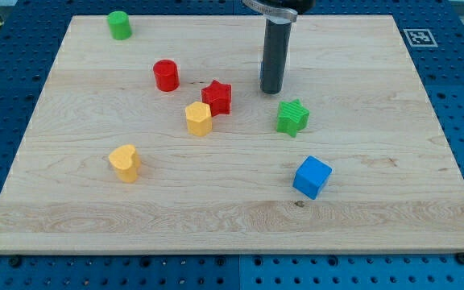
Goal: Move the blue triangle slightly to the above
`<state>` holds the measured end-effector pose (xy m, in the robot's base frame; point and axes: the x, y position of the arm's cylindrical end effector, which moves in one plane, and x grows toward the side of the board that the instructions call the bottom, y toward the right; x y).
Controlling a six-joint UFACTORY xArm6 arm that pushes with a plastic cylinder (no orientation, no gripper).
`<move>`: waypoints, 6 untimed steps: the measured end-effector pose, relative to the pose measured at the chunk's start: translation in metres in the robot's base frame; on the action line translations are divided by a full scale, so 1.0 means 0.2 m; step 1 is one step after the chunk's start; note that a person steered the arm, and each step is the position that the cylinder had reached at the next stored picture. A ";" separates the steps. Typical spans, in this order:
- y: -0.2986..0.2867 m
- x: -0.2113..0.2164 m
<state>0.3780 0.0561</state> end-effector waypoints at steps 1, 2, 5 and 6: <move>0.00 0.11; 0.00 0.08; 0.10 -0.10; -0.15 -0.17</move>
